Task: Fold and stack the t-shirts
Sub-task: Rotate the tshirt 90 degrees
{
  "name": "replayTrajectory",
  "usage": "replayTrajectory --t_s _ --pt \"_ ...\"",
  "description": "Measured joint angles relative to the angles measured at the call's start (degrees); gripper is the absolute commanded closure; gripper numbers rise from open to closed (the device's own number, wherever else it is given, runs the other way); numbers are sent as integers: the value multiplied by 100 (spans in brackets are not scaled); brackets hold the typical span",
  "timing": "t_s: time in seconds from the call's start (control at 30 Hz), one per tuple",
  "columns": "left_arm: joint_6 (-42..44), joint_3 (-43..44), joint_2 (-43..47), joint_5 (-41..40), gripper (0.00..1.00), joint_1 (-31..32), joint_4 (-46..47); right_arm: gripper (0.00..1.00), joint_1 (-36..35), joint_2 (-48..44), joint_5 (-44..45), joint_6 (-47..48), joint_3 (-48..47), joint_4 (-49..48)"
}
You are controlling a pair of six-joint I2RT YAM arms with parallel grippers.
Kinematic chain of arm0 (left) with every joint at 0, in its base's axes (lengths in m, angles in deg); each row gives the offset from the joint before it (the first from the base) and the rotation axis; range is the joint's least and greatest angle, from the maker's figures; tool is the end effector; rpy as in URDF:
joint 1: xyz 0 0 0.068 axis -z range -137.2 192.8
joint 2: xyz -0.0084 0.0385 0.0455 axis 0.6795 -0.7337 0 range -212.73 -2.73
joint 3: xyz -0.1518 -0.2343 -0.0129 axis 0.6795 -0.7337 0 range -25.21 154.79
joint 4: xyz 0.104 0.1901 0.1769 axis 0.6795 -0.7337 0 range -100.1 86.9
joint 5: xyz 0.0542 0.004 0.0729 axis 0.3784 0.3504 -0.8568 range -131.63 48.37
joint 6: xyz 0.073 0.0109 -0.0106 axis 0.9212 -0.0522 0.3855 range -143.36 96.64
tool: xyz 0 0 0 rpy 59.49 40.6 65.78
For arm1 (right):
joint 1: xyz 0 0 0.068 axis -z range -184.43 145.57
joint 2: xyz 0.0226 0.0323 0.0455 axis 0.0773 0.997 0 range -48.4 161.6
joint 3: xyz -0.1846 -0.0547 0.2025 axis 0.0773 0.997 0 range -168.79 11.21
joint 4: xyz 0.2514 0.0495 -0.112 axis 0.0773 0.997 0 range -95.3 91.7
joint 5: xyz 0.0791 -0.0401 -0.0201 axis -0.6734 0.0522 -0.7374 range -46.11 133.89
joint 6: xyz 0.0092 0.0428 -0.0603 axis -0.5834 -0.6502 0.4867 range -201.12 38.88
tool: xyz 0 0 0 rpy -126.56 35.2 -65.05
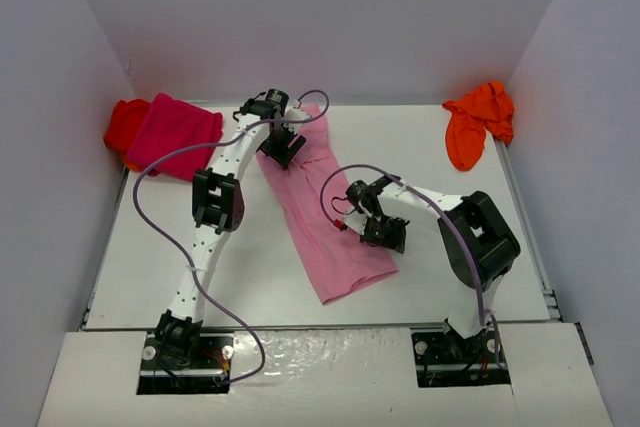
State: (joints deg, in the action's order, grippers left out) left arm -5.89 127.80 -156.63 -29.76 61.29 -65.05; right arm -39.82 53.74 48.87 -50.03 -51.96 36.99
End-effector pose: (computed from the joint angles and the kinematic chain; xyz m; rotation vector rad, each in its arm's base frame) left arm 0.5558 -0.1993 0.1682 0.8832 2.5060 -0.2817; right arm 0.2810 0.1931 0.1239 -1.6272 2.5008 -0.1210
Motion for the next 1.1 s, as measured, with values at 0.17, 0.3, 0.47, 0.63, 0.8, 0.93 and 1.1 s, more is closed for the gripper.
replayTrajectory --t_s 0.17,0.3,0.47,0.63,0.8,0.93,1.1 --pt "-47 -192 226 2 36 -5 83 100 -422 538 110 3 182 219" --pt "-64 -642 723 34 41 -26 99 100 -913 622 103 -6 237 446" --pt "-34 -2185 2150 103 42 -132 90 100 -1597 716 -7 -71 237 657" --pt "145 -3061 3285 203 44 -516 49 100 -2292 718 -379 -231 236 801" --pt "380 -3747 3837 220 49 -886 13 100 -2829 653 -733 -292 232 883" --pt "450 -4177 3898 311 50 -892 -44 100 -2445 283 -292 -278 -31 832" --pt "456 -3471 3379 317 92 -814 -380 100 -766 -386 402 82 -1557 424"
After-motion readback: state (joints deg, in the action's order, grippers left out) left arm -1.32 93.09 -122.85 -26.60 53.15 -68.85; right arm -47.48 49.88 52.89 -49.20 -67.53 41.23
